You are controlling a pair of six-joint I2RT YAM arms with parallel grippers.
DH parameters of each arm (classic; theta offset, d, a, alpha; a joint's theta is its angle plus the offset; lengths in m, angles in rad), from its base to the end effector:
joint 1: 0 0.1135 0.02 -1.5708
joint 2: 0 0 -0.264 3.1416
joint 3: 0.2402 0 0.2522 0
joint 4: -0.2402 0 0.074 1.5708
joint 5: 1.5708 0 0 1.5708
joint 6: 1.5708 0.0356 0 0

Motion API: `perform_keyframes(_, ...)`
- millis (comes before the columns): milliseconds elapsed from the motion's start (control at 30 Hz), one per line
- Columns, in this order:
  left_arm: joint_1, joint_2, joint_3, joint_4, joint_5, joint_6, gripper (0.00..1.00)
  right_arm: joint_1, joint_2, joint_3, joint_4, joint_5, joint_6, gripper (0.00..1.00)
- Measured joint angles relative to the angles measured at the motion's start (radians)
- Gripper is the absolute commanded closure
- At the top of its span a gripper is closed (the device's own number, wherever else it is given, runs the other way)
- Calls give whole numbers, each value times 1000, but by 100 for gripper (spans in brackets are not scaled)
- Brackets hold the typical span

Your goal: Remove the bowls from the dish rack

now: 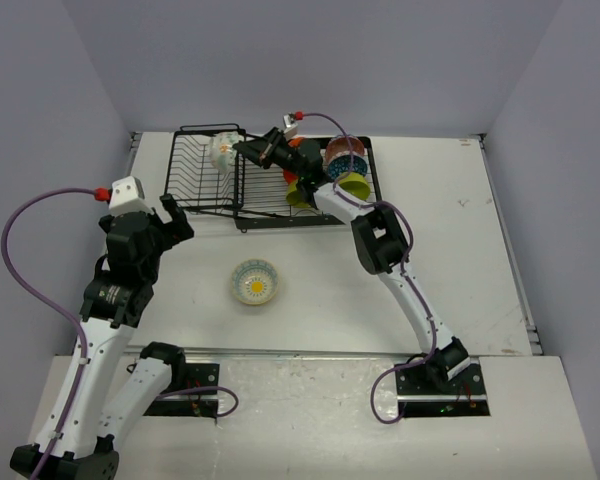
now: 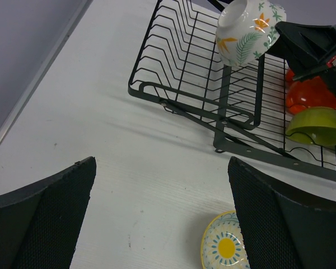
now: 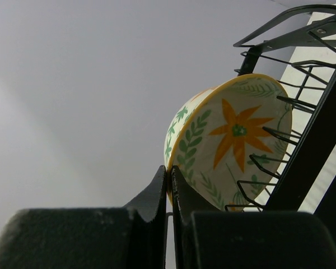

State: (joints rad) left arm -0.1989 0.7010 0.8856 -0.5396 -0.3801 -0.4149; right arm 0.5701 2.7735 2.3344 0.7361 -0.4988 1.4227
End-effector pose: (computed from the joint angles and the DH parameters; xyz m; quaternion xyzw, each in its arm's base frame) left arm 0.1481 -0.0164 0.3505 -0.1941 0.7897 -0.0216 0.5815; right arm 0.5079 0.3458 0.1895 0.0576 0.6068 0.7338 0.3001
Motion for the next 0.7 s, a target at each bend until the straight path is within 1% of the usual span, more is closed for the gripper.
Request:
perform_keyframes(333,2,-11,0,0,-29,-1,0,-2,-50,-36,13,-32,5,100)
perform_keyframes(500,7,-16,0,-1,-42,-1,0,-7,-110,-45,13,-56,-3,100)
perform_keyframes(700,10,-20,0,0,-48,-1,0,-17,-203,-107,34,-79,-13,100)
